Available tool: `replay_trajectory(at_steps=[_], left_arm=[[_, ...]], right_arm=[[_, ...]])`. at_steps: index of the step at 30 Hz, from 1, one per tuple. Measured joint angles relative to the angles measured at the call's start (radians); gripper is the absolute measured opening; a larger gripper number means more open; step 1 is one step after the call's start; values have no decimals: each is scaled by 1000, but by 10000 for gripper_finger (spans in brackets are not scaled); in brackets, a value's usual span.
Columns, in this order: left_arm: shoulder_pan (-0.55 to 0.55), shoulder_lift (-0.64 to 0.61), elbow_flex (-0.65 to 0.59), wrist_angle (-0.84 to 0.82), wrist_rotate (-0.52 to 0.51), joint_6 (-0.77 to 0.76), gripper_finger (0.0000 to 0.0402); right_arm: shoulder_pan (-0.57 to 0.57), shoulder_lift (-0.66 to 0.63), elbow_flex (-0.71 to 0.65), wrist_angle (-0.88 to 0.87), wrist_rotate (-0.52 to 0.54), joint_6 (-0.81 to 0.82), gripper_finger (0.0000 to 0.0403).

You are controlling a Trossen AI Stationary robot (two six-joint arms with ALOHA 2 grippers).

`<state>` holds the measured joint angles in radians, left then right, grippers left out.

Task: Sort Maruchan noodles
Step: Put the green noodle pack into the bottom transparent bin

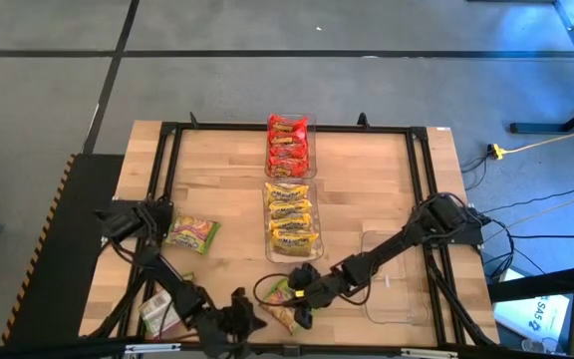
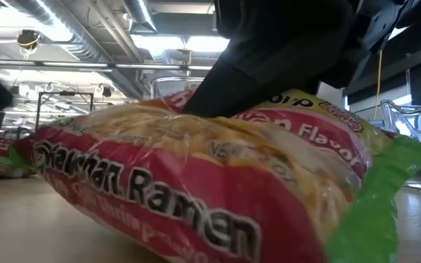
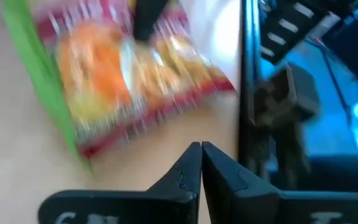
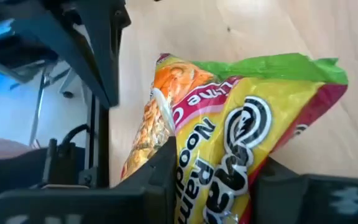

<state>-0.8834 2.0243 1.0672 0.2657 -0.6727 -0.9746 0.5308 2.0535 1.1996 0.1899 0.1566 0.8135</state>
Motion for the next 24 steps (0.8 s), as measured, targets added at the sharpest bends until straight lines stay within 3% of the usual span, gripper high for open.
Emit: replay_trajectory(at_steps=[6,13,18,24], left_arm=[[-52,-4,0,-11,30,-67,5],[-68,-4,0,-11,20,-93,5],[-63,-4,0,-6,19,-96,5],[-64,-4,0,0,24,-93,5]], right_arm=[[0,-37,-1,-10,-24,-81,88],[26,-169,-1,-120,-36,-175,89],[59,-320,-1,-356,-27,-212,89],[96,-551,0,-745,57,-216,89]])
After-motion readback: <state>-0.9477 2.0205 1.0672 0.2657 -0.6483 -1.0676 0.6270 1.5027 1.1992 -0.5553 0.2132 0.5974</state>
